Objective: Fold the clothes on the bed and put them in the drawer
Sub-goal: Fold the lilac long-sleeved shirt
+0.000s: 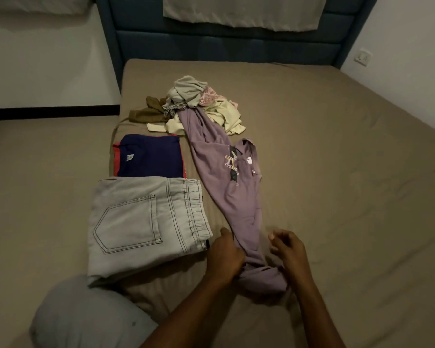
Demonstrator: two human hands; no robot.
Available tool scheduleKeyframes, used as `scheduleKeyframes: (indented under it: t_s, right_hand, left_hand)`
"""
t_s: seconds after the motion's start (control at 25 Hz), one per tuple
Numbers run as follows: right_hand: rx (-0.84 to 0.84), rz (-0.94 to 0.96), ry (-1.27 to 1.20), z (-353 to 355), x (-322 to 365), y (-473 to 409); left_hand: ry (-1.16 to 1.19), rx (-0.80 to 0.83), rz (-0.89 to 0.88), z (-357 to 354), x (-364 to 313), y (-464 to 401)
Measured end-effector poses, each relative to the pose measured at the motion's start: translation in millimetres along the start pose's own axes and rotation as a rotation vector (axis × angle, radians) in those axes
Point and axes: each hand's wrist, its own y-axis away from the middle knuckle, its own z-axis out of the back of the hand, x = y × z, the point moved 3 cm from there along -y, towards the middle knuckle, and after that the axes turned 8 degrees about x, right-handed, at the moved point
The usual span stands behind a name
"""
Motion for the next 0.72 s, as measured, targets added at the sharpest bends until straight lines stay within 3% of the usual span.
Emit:
scheduleKeyframes:
  t_s: [0.16,0.32,0.44,0.52,0.64,0.72]
  right_hand:
    - [-0.077,-0.182,-0.034,-33.3,33.1,-69.9]
    - [0.023,-0.159,-0.138,-58.8,57.1,-76.2]
    - [0.088,-0.216,-0.304,-58.1,52.1,-66.1]
    - [0.074,-0.205,-0.545,-46.5,33.9,-60.8]
    - [0.003,-0.126,-1.115,-28.4,0.1,-51.3]
    - [0.013,-0.085,-1.151,-26.3,-12.4,-50.8]
  left_hand:
    - [-0.038,-0.220,-0.183,5.3,-27.2,-9.5]
    - [0.039,-0.195,-0.264,10.5,-49.3,-42.5]
    - [0.005,-0.081,-0.204,9.7,-46.6,-74.4]
    - [0.168,-0.031,-0.173,14.3,-38.5,-86.7]
    - [0.634,0.180,-0.113,29.2,-32.8,-79.5]
    - [0.691,0.155,-0.107,40.6,-23.6,-80.3]
